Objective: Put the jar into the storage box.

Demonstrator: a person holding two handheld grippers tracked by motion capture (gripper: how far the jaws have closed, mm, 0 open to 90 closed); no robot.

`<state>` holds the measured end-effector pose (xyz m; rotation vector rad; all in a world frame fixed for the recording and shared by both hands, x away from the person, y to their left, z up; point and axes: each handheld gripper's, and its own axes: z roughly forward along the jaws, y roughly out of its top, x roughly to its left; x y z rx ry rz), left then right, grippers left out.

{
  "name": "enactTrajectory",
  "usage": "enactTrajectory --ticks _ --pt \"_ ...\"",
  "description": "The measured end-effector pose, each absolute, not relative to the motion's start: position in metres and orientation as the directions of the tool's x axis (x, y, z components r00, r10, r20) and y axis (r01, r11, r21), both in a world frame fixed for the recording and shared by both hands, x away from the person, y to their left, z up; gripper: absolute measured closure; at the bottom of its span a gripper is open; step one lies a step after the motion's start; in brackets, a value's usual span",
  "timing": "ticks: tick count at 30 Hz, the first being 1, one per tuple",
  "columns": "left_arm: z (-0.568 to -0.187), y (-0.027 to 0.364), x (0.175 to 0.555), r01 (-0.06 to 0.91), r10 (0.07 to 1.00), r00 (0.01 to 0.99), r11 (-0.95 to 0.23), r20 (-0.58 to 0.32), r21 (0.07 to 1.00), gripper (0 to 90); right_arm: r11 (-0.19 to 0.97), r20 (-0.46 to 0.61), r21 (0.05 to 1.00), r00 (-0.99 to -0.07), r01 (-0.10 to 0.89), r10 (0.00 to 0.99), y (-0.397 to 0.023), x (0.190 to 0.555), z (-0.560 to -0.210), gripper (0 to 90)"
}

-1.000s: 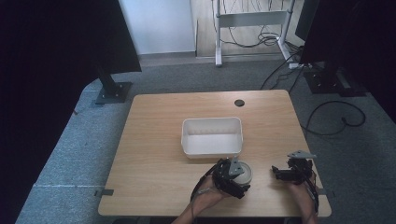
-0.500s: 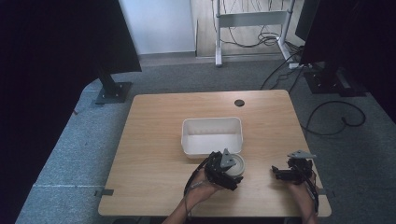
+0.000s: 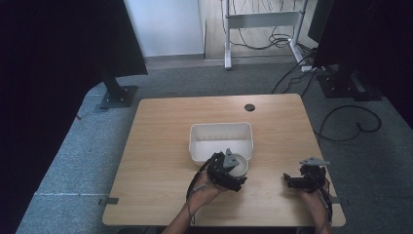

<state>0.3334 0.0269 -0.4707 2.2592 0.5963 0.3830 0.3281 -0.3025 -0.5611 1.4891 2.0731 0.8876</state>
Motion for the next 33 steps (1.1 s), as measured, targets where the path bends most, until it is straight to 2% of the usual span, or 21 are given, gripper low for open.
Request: enactTrajectory --ticks 18,33 --pt "-0.46 0.045 0.36 0.343 0.592 0.8 -0.577 0.091 0.741 9.8 0.216 0.019 0.714 -0.327 0.666 0.945 -0.303 0.328 -0.561 0.8" --pt "-0.459 0.041 0.384 0.356 0.628 0.769 -0.577 0.12 0.735 9.8 0.216 0.019 0.714 -0.327 0.666 0.945 -0.303 0.328 -0.561 0.8"
